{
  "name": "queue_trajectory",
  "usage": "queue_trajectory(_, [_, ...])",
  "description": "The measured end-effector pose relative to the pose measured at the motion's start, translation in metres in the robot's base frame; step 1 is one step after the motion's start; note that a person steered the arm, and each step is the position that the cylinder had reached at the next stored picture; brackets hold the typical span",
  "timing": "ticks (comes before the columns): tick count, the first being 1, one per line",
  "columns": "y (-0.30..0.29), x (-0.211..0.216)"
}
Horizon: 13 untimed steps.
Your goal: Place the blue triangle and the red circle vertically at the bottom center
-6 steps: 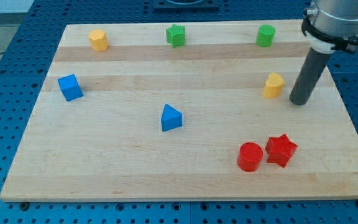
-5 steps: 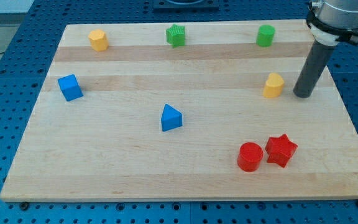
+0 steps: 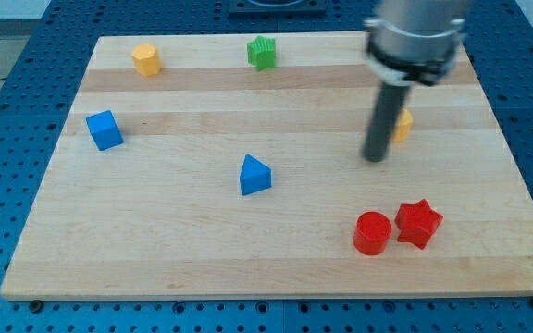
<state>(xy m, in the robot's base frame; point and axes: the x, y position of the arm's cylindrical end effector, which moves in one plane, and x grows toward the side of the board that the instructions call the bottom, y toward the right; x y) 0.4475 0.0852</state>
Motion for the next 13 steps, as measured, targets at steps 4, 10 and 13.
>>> queue_trajectory(4, [-0.139,0.011])
queue_trajectory(10, [-0.086,0.066])
queue_trajectory(13, [0.044,0.073])
